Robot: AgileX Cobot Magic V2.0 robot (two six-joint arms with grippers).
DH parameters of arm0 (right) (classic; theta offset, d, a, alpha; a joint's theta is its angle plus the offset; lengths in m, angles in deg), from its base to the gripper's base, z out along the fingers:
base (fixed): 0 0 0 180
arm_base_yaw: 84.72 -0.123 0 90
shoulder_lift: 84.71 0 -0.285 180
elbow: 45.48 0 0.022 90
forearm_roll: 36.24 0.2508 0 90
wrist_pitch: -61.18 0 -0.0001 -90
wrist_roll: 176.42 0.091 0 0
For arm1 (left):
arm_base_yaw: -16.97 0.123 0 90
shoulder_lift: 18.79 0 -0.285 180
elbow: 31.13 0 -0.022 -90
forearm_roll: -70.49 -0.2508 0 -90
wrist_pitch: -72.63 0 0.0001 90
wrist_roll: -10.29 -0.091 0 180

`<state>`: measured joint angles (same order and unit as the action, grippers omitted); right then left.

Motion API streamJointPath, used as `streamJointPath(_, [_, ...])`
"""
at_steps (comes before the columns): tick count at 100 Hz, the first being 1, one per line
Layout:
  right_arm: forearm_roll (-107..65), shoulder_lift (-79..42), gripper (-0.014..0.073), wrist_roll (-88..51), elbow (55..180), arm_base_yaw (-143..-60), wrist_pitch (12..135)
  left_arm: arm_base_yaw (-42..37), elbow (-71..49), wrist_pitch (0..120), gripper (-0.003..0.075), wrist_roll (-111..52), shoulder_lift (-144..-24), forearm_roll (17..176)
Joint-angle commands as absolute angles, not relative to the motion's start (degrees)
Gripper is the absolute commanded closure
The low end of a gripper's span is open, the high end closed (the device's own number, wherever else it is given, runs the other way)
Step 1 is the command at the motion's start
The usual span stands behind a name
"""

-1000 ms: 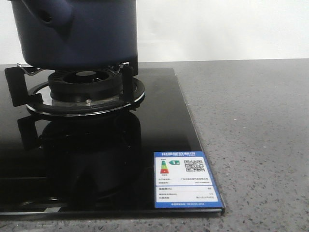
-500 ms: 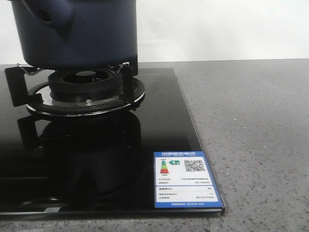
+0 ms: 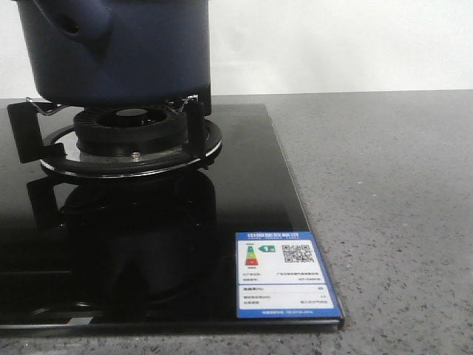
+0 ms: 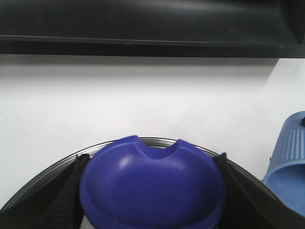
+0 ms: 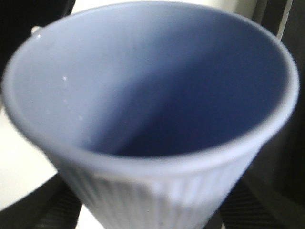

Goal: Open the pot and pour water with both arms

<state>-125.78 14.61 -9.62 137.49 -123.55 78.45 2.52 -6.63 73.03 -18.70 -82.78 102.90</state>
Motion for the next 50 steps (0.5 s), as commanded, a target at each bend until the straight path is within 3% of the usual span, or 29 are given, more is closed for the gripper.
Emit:
streamJointPath(1, [-125.0,12.0,0.0238,-5.2,139.9,-123.7,80.4,2.8,-8.8,78.2,0.0348,-18.7,-81.7,102.7])
streamJointPath(50, [-115.4,6.8,0.0239,27.1,139.9,-120.6,85.4,2.8,-8.8,78.2,0.0348,-18.7,-81.7,102.7])
